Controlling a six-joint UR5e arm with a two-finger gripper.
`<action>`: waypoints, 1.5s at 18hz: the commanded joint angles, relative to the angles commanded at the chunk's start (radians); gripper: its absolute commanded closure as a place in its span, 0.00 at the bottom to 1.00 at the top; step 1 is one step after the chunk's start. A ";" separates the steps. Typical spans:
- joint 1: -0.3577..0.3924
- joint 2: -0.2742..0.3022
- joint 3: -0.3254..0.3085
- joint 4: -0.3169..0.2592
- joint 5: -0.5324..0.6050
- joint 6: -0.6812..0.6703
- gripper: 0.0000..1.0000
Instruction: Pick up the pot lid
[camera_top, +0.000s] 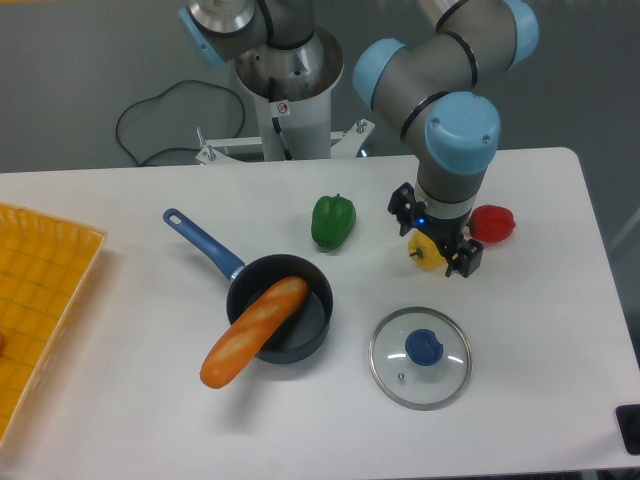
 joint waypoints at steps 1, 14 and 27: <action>0.000 0.000 -0.008 0.011 0.000 -0.005 0.00; 0.034 -0.146 0.061 0.129 0.003 0.012 0.00; 0.009 -0.230 0.155 0.132 -0.057 -0.391 0.00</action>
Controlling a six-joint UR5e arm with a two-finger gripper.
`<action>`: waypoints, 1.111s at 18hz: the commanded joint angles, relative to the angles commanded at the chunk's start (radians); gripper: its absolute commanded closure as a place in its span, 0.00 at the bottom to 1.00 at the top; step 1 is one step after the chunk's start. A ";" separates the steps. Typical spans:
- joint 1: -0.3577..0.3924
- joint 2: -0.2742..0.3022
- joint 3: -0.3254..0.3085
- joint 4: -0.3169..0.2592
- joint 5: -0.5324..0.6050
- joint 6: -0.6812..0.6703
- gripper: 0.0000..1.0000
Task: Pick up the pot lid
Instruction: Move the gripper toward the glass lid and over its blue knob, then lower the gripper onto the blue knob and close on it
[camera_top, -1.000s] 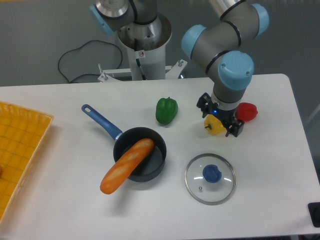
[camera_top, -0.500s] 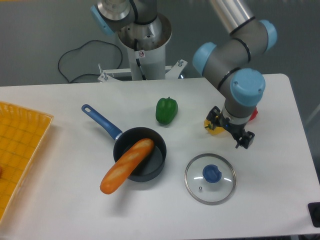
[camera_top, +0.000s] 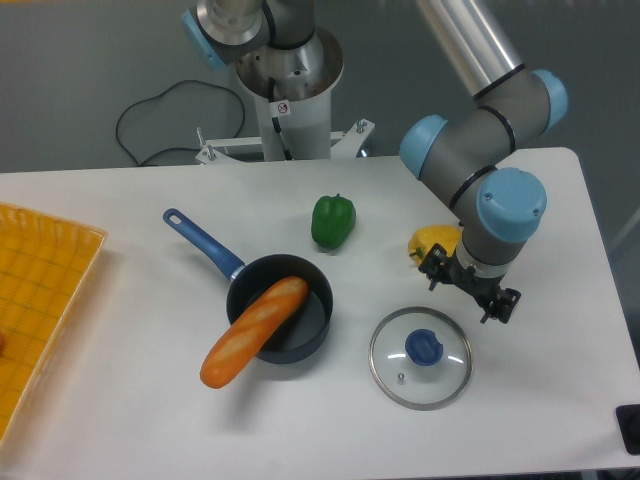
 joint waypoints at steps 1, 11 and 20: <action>-0.005 -0.005 -0.002 0.000 0.002 -0.034 0.00; -0.051 -0.046 0.011 0.051 0.002 -0.284 0.00; -0.074 -0.064 0.029 0.052 0.000 -0.373 0.00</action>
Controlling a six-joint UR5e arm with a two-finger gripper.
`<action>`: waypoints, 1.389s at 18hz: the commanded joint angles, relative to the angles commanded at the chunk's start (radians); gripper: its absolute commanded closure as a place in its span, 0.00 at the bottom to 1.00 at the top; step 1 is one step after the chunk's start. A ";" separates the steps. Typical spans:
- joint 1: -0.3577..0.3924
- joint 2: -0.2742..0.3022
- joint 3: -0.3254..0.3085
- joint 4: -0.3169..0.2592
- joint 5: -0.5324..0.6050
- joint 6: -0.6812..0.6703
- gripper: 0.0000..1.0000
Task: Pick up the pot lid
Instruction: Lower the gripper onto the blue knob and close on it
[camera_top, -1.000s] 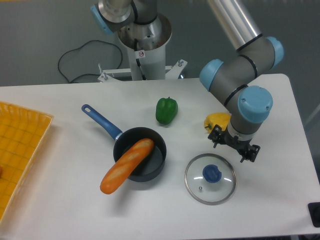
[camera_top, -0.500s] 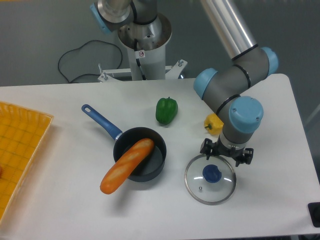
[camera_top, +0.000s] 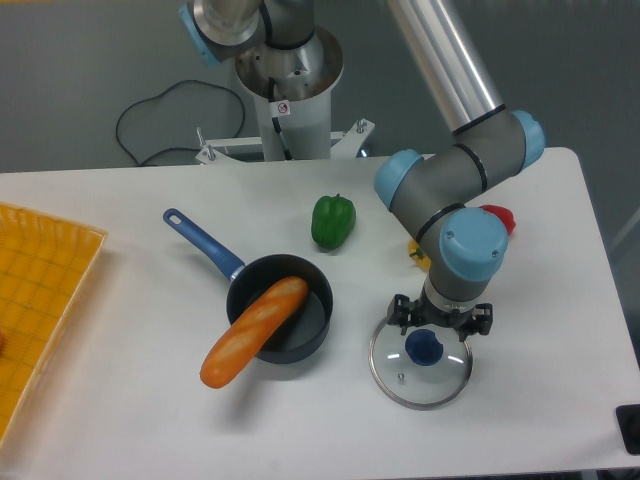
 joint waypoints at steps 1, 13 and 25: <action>-0.008 -0.006 0.009 0.000 0.002 -0.006 0.00; -0.014 -0.035 0.022 0.000 0.002 -0.018 0.00; -0.023 -0.042 0.015 0.021 0.005 -0.008 0.23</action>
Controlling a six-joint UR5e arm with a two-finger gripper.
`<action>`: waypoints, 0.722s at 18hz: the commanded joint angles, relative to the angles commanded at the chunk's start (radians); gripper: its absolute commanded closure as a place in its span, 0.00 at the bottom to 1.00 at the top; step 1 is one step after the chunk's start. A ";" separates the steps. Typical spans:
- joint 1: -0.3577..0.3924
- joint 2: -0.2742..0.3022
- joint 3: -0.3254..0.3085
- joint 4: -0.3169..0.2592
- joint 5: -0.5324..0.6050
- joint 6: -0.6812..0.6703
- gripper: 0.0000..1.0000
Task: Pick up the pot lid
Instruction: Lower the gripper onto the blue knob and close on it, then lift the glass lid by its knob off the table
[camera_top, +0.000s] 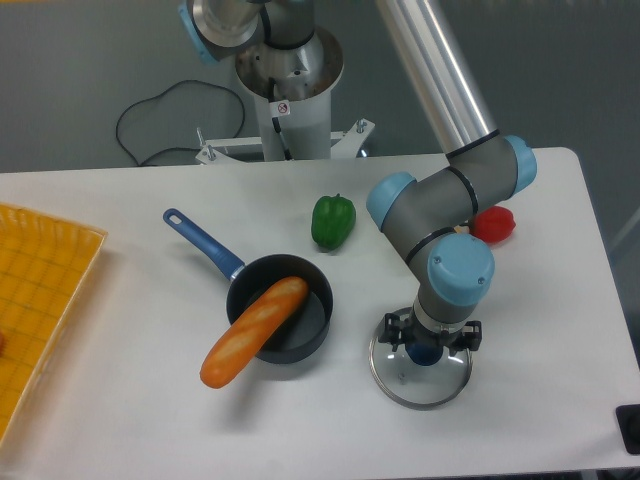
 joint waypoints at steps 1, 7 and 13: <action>0.000 0.000 -0.002 -0.002 0.000 0.000 0.29; 0.000 0.002 -0.003 0.000 0.002 0.006 0.46; 0.000 0.005 -0.003 0.000 0.002 0.008 0.56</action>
